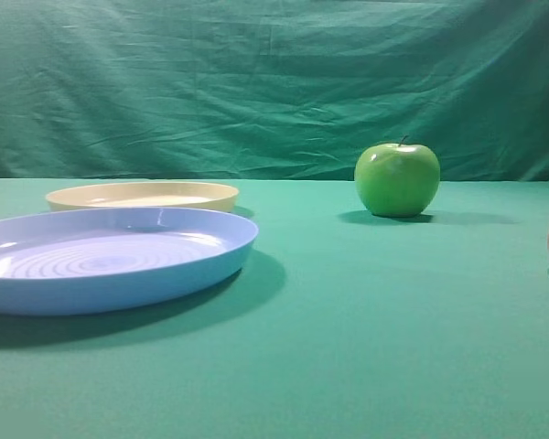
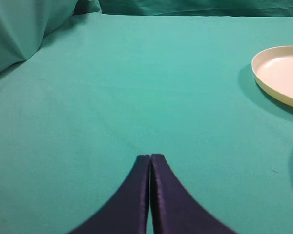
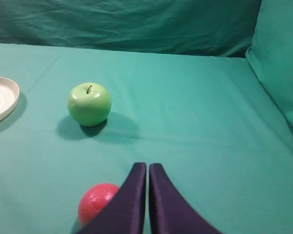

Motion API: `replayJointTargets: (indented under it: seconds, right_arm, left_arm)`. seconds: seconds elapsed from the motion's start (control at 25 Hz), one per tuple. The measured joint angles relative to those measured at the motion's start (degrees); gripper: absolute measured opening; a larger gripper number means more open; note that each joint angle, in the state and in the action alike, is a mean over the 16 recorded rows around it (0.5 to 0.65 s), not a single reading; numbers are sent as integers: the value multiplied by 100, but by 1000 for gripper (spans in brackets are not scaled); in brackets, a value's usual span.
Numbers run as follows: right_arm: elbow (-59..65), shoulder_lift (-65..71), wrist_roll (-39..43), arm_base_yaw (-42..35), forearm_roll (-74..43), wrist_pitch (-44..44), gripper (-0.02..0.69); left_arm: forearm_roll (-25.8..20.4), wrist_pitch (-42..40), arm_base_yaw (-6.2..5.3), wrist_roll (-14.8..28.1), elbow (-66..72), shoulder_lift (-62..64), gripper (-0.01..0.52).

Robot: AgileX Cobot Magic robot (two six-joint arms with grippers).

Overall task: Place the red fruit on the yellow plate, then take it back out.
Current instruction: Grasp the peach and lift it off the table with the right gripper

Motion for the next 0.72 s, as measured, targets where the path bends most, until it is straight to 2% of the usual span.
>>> replayJointTargets:
  seconds: [0.44,0.72]
  right_arm:
    - [-2311,2006,-323,44,505,2786,0]
    - [-2719,2878,-384,353,718,3531,0]
  left_arm:
    - [0,0,0,0,0,0,0]
    - [0,0,0,0,0,0,0]
